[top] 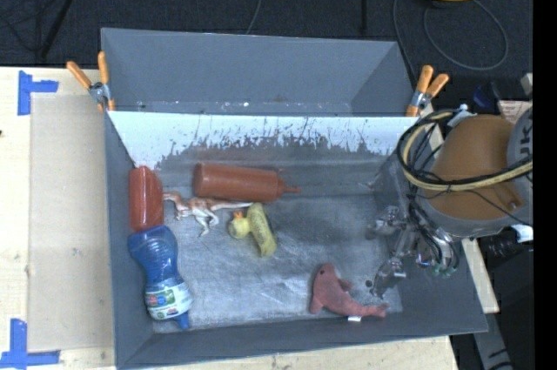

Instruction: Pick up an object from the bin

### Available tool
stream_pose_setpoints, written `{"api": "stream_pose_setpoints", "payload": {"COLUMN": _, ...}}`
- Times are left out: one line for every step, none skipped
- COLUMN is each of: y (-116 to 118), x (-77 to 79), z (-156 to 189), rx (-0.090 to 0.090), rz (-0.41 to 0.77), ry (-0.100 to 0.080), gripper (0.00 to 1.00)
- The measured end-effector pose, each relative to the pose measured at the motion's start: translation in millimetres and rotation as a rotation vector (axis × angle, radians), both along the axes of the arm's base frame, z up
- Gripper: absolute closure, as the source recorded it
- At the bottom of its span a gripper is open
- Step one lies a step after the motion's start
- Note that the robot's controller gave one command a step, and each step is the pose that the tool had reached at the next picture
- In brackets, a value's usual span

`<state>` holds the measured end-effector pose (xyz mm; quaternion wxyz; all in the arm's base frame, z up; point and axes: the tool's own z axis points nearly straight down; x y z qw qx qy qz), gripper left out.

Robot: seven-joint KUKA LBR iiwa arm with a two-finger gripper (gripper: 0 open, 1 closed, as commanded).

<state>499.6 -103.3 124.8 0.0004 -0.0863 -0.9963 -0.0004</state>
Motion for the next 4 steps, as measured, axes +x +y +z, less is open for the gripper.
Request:
{"api": "stream_pose_setpoints", "payload": {"y": 11, "x": -5.1, "z": -38, "rx": 0.0, "rz": 0.082, "ry": 0.0, "gripper": 0.0}}
{"api": "stream_pose_setpoints", "payload": {"y": 10, "x": 11.2, "z": -33, "rx": 0.001, "rz": 0.169, "ry": 0.003, "gripper": 0.0}}
{"api": "stream_pose_setpoints", "payload": {"y": 46, "x": 8.7, "z": 10, "rx": 0.001, "rz": 0.435, "ry": 0.002, "gripper": 0.0}}
{"api": "stream_pose_setpoints", "payload": {"y": 67, "x": 0.3, "z": -3, "rx": -0.002, "rz": 0.283, "ry": -0.008, "gripper": 0.0}}
